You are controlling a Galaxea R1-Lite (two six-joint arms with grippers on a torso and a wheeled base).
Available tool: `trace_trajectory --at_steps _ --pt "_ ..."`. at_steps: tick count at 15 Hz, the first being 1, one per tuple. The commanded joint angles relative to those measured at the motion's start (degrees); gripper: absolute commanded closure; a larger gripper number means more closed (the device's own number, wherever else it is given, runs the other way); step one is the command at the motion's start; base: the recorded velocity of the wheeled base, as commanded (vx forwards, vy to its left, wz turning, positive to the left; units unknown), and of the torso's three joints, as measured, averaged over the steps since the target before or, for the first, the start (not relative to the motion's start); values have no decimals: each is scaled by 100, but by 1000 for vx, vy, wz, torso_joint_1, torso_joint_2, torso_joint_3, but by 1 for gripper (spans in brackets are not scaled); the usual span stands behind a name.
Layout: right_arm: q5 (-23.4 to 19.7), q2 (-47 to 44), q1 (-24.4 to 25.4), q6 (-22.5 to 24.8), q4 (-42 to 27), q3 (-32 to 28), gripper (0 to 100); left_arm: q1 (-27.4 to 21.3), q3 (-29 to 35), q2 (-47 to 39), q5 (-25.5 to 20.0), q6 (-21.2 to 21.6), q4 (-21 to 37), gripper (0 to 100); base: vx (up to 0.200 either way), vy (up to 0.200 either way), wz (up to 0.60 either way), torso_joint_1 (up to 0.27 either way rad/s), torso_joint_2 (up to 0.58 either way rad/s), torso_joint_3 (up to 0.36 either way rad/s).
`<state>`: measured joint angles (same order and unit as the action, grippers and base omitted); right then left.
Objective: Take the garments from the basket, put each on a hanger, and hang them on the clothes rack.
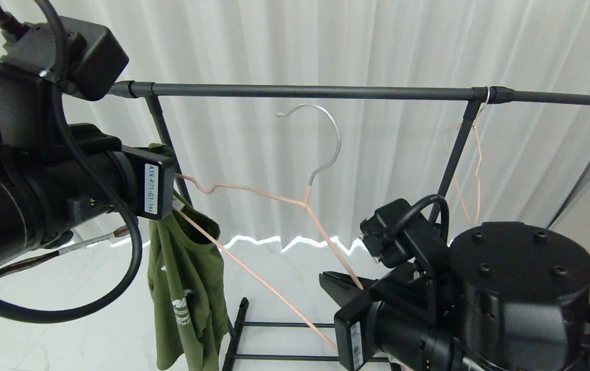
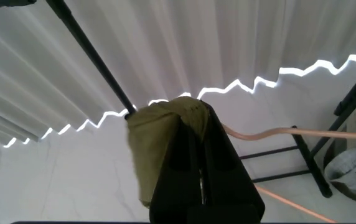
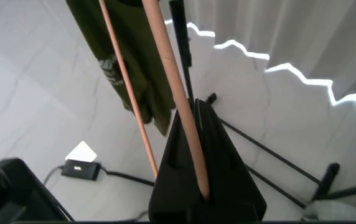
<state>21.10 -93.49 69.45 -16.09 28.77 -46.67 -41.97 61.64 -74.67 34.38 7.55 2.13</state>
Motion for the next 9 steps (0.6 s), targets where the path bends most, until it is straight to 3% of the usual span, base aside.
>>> trace_trajectory --at_steps 1,6,9 --pt "-10 472 -19 10 -311 307 100 5 24 22 -10 54 -2 100 0 0 0 0 0 0" --pt "-27 938 7 27 -530 439 100 312 -29 -30 -54 379 -2 100 0 0 0 0 0 0" --pt "-344 1298 148 53 -530 694 100 356 -99 -101 -124 370 -2 100 0 0 0 0 0 0"
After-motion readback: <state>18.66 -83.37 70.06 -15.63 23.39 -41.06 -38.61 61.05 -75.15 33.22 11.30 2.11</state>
